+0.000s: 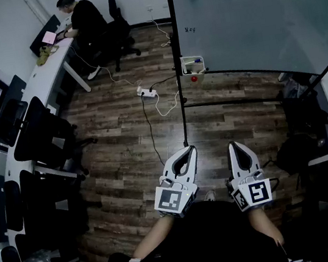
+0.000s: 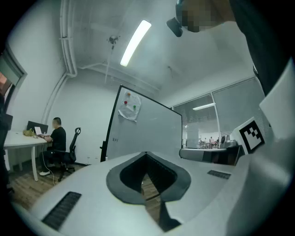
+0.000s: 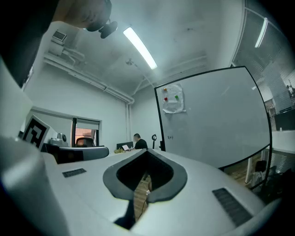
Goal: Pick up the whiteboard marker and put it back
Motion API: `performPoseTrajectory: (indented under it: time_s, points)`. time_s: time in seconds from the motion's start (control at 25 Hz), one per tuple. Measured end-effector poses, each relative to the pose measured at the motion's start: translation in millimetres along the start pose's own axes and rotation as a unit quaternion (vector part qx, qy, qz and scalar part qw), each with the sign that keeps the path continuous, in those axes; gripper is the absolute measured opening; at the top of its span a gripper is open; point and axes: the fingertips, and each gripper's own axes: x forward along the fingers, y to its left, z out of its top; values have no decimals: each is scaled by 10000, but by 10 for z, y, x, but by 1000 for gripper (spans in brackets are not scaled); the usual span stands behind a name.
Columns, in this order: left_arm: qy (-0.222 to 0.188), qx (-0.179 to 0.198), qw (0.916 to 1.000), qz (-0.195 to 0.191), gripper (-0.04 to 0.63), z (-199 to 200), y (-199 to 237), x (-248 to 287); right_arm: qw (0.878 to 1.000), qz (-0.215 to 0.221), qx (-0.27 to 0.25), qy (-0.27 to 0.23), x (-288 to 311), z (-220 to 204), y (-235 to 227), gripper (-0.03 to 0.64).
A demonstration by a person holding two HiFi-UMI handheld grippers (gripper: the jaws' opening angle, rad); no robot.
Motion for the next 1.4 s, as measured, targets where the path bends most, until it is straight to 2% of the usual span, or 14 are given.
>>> performPoseTrajectory:
  time_s: [0.32, 0.68, 0.84, 1.4]
  points:
    - [-16, 80, 9999, 87, 8, 18, 50, 41, 10000, 37, 11, -55, 31, 0, -20, 14]
    - [142, -132, 9997, 166, 8, -84, 6, 47, 9998, 166, 75, 3, -28, -21, -33, 14]
    - [331, -89, 9994, 105, 8, -302, -47, 47, 9996, 278, 0, 85, -60, -72, -46, 14]
    - [414, -48, 9984, 384, 8, -361, -210, 298, 9987, 477, 44, 167, -103, -91, -393, 14]
